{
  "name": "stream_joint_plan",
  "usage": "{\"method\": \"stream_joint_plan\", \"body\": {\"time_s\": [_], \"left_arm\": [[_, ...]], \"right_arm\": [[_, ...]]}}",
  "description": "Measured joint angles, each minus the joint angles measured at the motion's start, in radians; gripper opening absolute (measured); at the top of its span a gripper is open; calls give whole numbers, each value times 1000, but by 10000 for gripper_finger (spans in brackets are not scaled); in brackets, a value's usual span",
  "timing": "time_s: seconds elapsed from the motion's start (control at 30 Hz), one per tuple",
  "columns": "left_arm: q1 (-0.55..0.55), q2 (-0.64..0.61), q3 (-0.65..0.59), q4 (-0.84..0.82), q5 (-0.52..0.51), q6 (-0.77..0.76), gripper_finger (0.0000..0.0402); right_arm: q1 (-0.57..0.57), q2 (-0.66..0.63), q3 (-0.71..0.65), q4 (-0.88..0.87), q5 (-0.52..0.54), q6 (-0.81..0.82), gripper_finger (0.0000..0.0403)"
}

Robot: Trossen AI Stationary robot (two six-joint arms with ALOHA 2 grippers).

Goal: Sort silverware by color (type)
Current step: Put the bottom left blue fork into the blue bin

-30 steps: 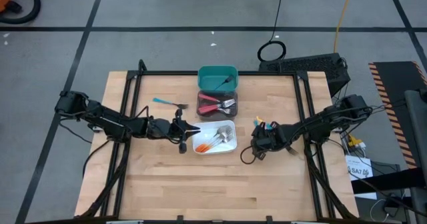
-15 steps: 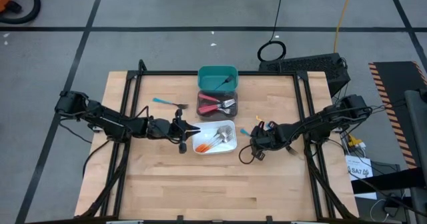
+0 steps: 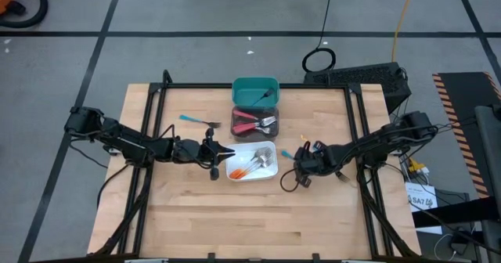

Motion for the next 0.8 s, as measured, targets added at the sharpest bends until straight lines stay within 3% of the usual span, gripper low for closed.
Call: {"method": "stream_joint_plan", "body": {"time_s": [0.8], "left_arm": [[0,0,0,-7,0,-2,53]], "right_arm": [[1,-106,2,-20,-31,-22,0]]}}
